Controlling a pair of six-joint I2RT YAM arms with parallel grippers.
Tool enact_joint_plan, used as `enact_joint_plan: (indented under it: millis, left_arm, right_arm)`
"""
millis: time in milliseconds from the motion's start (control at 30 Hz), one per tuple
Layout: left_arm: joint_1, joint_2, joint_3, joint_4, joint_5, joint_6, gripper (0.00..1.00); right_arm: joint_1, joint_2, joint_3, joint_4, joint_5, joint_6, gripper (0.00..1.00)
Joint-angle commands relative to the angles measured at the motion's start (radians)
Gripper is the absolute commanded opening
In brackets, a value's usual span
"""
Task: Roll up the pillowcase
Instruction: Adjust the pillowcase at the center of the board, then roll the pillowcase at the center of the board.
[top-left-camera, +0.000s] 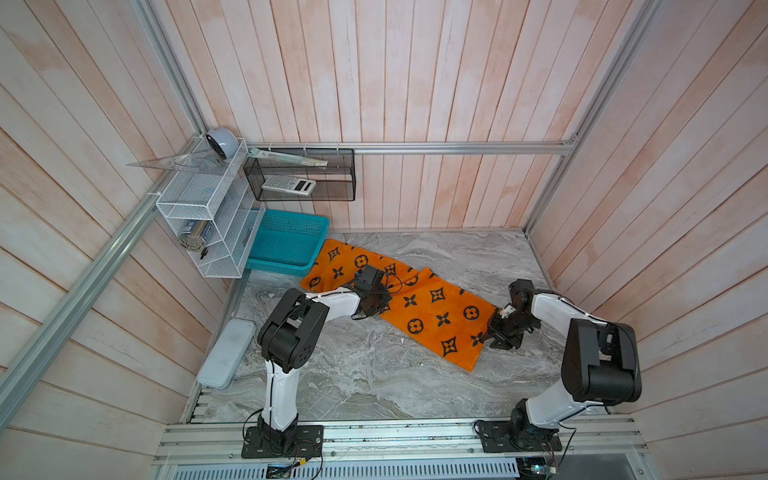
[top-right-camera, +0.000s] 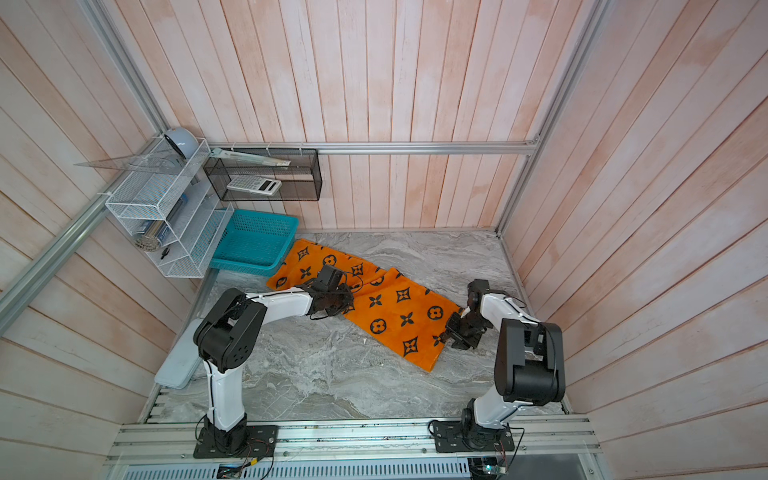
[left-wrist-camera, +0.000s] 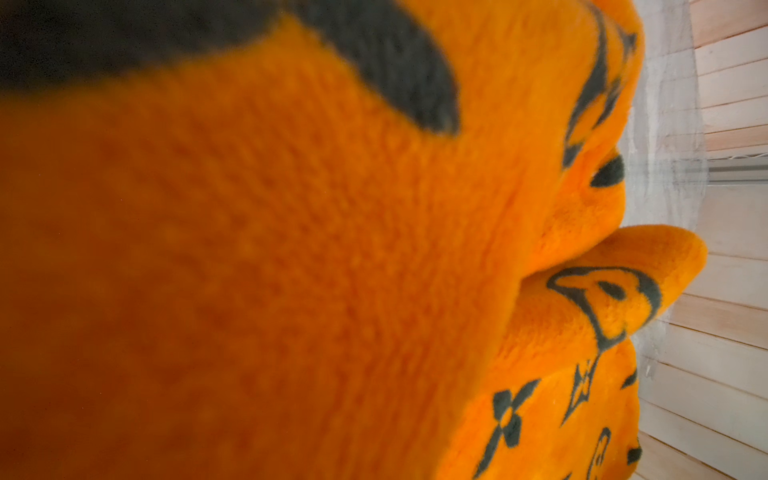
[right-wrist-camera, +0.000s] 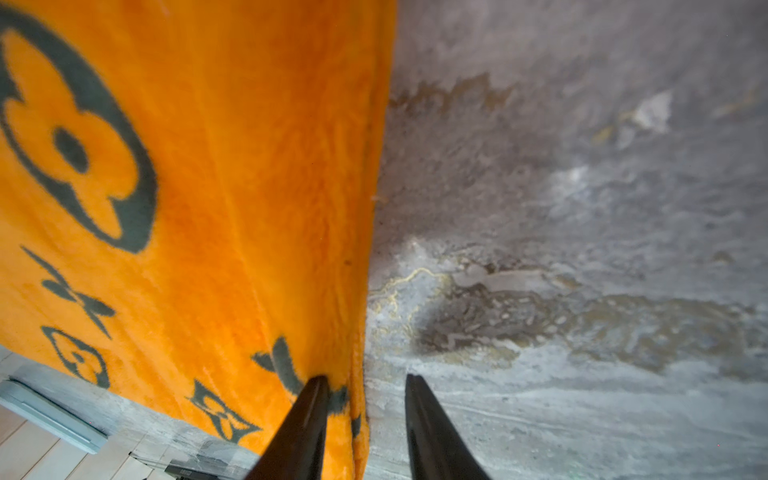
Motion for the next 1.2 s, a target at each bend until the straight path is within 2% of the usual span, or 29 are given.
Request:
enact_joint_plan:
  millis: [0,167,333,400,533,600,733,833,1067,1167]
  left_arm:
    - [0.014,0.04,-0.03,-0.137,-0.032,0.018,0.0]
    - [0.014,0.042,-0.029,-0.13,-0.015,0.01,0.0]
    - [0.014,0.033,-0.033,-0.139,-0.026,0.027,0.0]
    - [0.012,0.033,-0.026,-0.159,-0.036,0.047,0.12]
    - [0.007,0.014,-0.02,-0.164,-0.019,0.076,0.54]
    - [0.001,-0.006,-0.019,-0.164,-0.011,0.092,0.66]
    - [-0.021,-0.051,-0.014,-0.181,0.0,0.126,0.81]
    - [-0.035,-0.084,-0.012,-0.204,-0.002,0.14,0.84]
    - [-0.058,-0.17,-0.036,-0.222,-0.018,0.145,0.84]
    - [-0.078,-0.197,-0.033,-0.235,-0.021,0.155,0.88]
  right_arm:
    - [0.007,0.01,-0.029,0.028,-0.003,0.01,0.37]
    - [0.009,0.093,-0.032,0.064,-0.015,0.008,0.34]
    - [0.014,0.1,-0.031,0.083,-0.015,0.023,0.29]
    - [0.019,0.107,-0.023,0.077,-0.009,0.023,0.25]
    - [0.029,0.116,-0.026,0.071,0.014,0.019,0.16]
    - [0.029,0.111,-0.031,0.075,0.023,0.018,0.11]
    - [0.028,0.085,-0.043,0.082,0.039,0.024,0.04]
    - [0.027,0.051,-0.05,0.079,0.06,0.033,0.0]
    - [0.027,-0.076,-0.059,0.047,0.108,0.046,0.0]
    - [0.027,-0.112,-0.05,0.022,0.105,0.044,0.0]
